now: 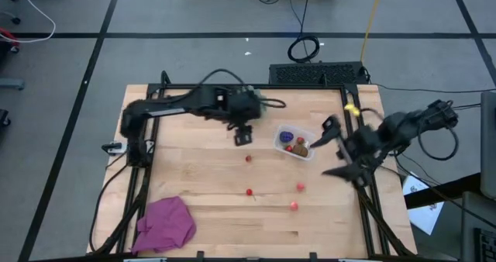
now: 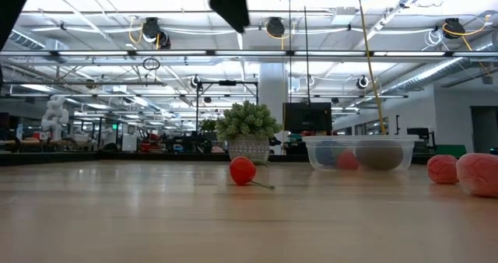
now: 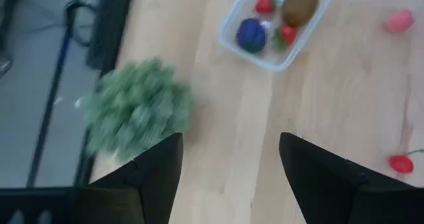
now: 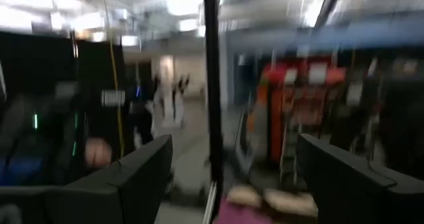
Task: Pick and placing Produce into tupperware
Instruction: Put the pink peach into the transparent bin
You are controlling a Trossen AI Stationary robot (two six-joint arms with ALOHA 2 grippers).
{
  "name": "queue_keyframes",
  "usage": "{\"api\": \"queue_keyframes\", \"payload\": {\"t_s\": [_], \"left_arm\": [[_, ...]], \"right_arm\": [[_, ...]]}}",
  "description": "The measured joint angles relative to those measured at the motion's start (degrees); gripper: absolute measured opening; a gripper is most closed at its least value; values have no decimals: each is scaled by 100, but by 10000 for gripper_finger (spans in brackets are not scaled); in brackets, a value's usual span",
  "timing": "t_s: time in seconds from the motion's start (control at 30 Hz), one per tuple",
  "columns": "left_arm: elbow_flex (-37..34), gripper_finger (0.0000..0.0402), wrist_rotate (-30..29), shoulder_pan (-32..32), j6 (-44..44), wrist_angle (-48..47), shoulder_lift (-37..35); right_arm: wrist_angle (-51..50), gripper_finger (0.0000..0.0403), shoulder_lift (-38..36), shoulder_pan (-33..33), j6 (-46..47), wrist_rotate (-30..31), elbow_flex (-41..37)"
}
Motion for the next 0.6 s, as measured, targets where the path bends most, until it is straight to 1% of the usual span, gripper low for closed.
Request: {"api": "queue_keyframes", "payload": {"t_s": [0.1,0.23,0.33,0.43,0.6], "left_arm": [[0,257,-259,-193,-381,-393,-264],[0,257,-280,-517,-601,-526,-441],[0,259,-439,-713,-607,-535,-476],[-2,257,-658,-848,-515,-798,-462],[-2,254,-844,-841,-540,-1260,-467]], "right_arm": [[-461,311,439,128,306,0,0],[-966,311,1263,201,698,-3,-2],[-1292,311,1837,199,832,-2,-2],[-1546,311,2293,157,1103,-5,-7],[-1791,311,2881,-50,1567,-7,-7]]}}
